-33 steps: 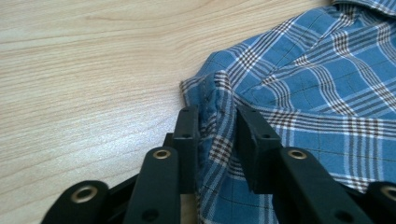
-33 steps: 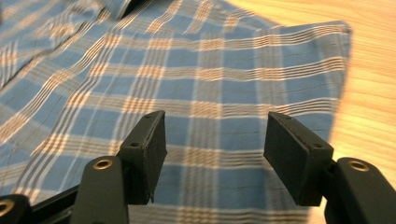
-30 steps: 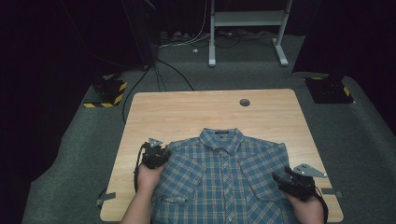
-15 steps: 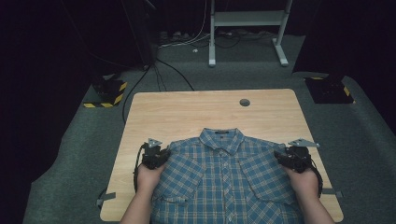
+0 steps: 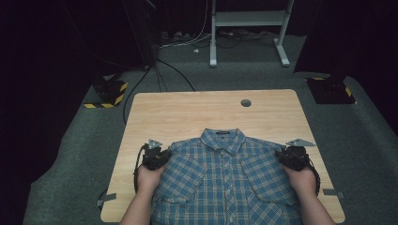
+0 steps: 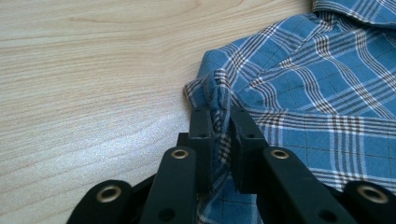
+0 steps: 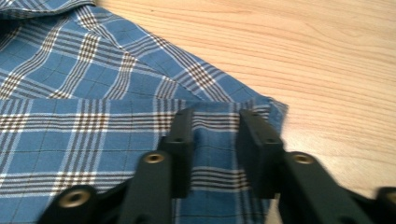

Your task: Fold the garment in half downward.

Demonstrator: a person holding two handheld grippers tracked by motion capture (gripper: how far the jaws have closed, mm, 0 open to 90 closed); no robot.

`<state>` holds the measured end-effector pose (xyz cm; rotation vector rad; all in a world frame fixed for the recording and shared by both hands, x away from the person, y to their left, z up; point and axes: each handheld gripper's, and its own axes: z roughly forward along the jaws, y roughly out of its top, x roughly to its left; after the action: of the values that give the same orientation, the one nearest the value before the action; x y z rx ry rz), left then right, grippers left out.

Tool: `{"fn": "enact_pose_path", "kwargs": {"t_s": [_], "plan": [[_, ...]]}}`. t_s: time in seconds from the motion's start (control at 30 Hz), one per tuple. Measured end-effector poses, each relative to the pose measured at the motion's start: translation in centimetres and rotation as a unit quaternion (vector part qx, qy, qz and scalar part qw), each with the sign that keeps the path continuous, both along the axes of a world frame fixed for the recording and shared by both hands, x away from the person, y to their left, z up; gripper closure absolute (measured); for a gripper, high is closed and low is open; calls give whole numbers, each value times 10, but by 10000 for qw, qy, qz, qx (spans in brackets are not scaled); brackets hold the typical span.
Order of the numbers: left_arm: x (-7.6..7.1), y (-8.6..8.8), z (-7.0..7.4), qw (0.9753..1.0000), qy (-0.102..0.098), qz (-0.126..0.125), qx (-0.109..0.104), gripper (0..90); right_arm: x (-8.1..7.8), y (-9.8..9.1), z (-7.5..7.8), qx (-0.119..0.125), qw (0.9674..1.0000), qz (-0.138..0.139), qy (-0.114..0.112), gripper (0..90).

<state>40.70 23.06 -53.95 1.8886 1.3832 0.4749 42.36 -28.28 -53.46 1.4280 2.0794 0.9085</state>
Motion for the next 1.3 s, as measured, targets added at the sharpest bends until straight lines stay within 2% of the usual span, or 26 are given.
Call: {"fn": "enact_pose_path", "kwargs": {"t_s": [0.03, 0.1, 0.17, 0.33, 0.47, 0.63, 0.67, 0.7, 0.77, 0.93, 1.03, 1.13, 1.3], "plan": [[0, 0, 0, 10000, 0, 0, 0, 808, 0, 0, 0, 0, 10000, 0, 0, 683], [0, 0, -1, 10000, -22, -26, -3, 817, -1, -5, 0, 63, 10000, 18, 8, 765], [-1, 1, -2, 10000, -52, -36, -47, 822, -1, -6, -1, 65, 9999, 64, -41, 803], [0, 0, -1, 10000, -23, -14, -34, 829, -2, -8, -2, 150, 9998, 63, -94, 862], [3, 3, 1, 9997, 130, -47, -203, 832, -1, -7, 0, 94, 9999, 101, -35, 874], [4, 3, 4, 9997, 174, -52, -166, 836, -2, -8, 3, 111, 9998, 97, -108, 887], [4, 3, 5, 9996, 176, -25, -218, 836, -2, -8, 5, 103, 9998, 103, -144, 888], [4, 3, 6, 9996, 172, -5, -242, 836, -4, -8, 10, 121, 9996, 103, -226, 889], [4, 3, 10, 9996, 147, 1, -246, 836, -4, -9, 12, 137, 9995, 105, -252, 889], [5, 0, 29, 9997, -33, -22, -235, 836, -7, -10, 27, 321, 9982, 74, -500, 891], [6, -2, 35, 9995, -82, -14, -302, 836, -9, -9, 29, 282, 9980, 72, -564, 891], [8, -3, 36, 9997, -76, -31, -247, 835, -9, -11, 28, 293, 9980, 50, -562, 891], [9, -2, 32, 9997, -27, -11, -251, 834, -7, -13, 19, 294, 9987, 43, -408, 883]]}}
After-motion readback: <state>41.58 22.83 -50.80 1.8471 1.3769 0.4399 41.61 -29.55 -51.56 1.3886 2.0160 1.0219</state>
